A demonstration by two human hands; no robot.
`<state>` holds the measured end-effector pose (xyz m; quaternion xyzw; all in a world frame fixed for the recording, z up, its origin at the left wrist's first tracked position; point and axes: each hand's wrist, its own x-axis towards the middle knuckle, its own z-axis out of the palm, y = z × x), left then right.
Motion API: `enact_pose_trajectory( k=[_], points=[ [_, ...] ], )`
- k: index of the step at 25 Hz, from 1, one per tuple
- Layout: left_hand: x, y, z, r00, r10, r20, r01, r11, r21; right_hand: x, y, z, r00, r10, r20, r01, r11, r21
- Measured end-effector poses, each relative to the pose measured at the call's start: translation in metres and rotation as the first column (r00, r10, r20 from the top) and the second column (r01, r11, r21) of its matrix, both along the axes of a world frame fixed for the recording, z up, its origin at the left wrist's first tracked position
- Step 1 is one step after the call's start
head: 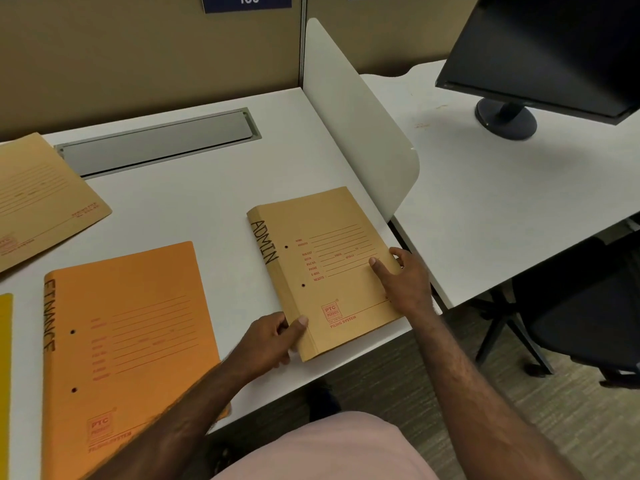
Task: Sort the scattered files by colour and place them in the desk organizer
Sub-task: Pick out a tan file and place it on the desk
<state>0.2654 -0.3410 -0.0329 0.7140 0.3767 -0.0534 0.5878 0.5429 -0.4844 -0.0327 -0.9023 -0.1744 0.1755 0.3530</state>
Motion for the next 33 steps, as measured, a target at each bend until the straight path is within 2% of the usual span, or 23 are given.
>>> enact_pose_trajectory(
  k=[4,8,14,18,25,30,33],
  points=[
    [-0.002,0.007,0.000,0.993,-0.033,-0.109,0.055,0.978,0.202,-0.003,0.001,-0.007,0.999,0.037,-0.008,-0.037,0.997,-0.071],
    [-0.003,0.008,0.007,0.986,-0.048,-0.157,0.095,0.947,0.307,-0.007,0.001,-0.005,0.998,0.057,0.040,-0.051,0.988,-0.144],
    [-0.022,0.004,0.018,0.998,-0.015,-0.066,0.041,0.912,0.409,-0.031,-0.001,0.003,0.988,0.092,0.128,-0.062,0.974,-0.219],
    [-0.046,-0.001,0.022,0.997,0.015,0.072,-0.047,0.887,0.460,-0.062,-0.007,0.012,0.961,0.153,0.232,-0.085,0.956,-0.280],
    [-0.097,-0.008,0.028,0.975,0.037,0.220,-0.150,0.839,0.523,-0.128,-0.010,0.035,0.912,0.227,0.341,-0.160,0.964,-0.213],
    [-0.135,-0.010,0.031,0.965,0.038,0.261,-0.179,0.820,0.543,-0.185,-0.004,0.039,0.870,0.291,0.399,-0.233,0.954,-0.188],
    [-0.157,-0.009,0.033,0.960,0.036,0.279,-0.204,0.773,0.601,-0.213,0.006,0.036,0.837,0.342,0.426,-0.283,0.938,-0.199]
  ],
)
